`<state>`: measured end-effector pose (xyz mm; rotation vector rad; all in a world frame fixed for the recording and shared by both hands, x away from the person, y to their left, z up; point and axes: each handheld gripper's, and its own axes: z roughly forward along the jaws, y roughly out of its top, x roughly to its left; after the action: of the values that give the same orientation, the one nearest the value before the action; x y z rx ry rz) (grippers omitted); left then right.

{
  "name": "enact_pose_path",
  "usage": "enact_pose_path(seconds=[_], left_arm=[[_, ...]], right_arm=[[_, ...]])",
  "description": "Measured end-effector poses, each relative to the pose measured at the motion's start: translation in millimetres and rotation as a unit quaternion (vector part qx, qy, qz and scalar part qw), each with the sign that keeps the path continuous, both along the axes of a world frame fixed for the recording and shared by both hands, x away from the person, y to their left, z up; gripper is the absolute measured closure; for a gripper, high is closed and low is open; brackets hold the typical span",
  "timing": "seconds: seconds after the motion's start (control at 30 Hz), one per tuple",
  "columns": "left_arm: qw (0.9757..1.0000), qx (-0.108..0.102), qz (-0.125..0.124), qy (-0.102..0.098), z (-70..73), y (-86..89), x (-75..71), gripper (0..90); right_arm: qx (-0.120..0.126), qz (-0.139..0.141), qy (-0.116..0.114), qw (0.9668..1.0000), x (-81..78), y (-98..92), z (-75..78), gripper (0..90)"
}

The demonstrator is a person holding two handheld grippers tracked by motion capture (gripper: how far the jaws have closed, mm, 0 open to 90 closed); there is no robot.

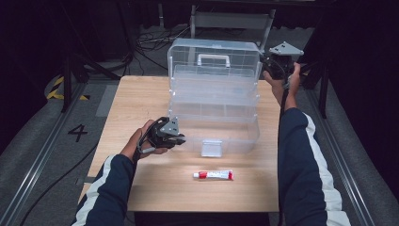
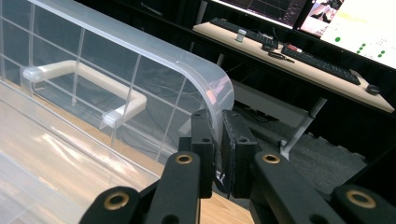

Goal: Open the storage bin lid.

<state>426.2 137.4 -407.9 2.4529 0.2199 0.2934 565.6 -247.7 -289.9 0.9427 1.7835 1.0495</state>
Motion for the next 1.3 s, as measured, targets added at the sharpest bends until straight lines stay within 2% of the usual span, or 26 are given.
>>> enact_pose_path(seconds=[0.5,0.77,0.97,1.3], left_arm=[[0.9999,-0.002,-0.012,0.005,0.1,5.8,-3.7,78.9],[0.9999,-0.011,-0.007,0.006,-1.6,8.0,-7.1,77.6],[0.9997,-0.022,-0.006,0.012,-4.1,6.5,-8.6,77.5],[0.9998,-0.016,-0.007,0.006,-3.8,5.8,-9.2,77.2]], right_arm=[[0.003,-0.001,0.011,0.9999,9.1,1.3,-3.6,84.3],[0.001,-0.007,0.019,0.9998,13.4,0.8,-6.6,83.9],[0.0,-0.007,0.017,0.9998,17.3,2.7,-9.2,83.8],[-0.003,-0.008,0.022,0.9997,25.7,2.8,-12.6,83.2]])
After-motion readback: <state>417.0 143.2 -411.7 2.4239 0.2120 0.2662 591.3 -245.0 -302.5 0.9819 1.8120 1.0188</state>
